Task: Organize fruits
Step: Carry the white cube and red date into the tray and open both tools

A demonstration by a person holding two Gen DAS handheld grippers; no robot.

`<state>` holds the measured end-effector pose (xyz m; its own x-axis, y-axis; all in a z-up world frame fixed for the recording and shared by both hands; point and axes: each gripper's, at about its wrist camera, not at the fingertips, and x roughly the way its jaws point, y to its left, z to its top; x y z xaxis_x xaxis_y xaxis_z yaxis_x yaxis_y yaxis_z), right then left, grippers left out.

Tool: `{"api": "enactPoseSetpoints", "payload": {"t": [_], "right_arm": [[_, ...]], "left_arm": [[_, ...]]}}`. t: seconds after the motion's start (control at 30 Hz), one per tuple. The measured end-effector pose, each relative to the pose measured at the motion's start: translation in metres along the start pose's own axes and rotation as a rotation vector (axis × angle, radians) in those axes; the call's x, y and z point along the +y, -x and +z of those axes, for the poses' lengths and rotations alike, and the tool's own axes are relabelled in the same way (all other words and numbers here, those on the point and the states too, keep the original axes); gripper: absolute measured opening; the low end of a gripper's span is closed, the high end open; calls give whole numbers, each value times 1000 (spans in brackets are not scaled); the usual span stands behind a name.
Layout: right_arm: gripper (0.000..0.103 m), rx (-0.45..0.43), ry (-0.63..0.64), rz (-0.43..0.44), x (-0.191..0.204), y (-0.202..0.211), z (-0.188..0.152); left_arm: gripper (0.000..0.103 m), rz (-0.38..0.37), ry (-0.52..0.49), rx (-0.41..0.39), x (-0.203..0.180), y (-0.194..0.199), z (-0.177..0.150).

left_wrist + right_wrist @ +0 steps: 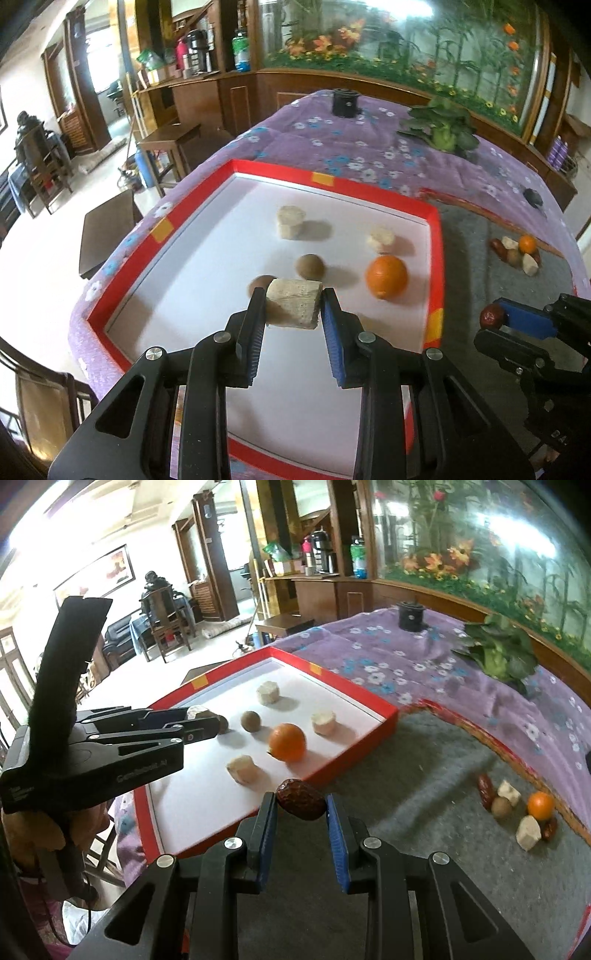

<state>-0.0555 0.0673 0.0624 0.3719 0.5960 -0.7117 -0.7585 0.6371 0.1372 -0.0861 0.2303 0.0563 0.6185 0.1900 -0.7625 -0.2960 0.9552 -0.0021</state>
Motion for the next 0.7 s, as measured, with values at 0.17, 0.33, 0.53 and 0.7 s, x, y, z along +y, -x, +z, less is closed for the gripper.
{"api": "enactPoseSetpoints", "payload": {"t": [0.17,0.33,0.53,0.7], "right_arm": [[26,14,31,26,15,-10,7],[26,46,60,50,28,-26,13],[26,100,78,56,33,-46,16],[26,105,83,56,33,-54,24]], "left_arm": [[29,6,31,17,21,-3,-2],[29,-4,48,43,33,-9,-7],[29,-34,36,70,32,-11,-14],[29,-33,41,81,31,-20,-14]]}}
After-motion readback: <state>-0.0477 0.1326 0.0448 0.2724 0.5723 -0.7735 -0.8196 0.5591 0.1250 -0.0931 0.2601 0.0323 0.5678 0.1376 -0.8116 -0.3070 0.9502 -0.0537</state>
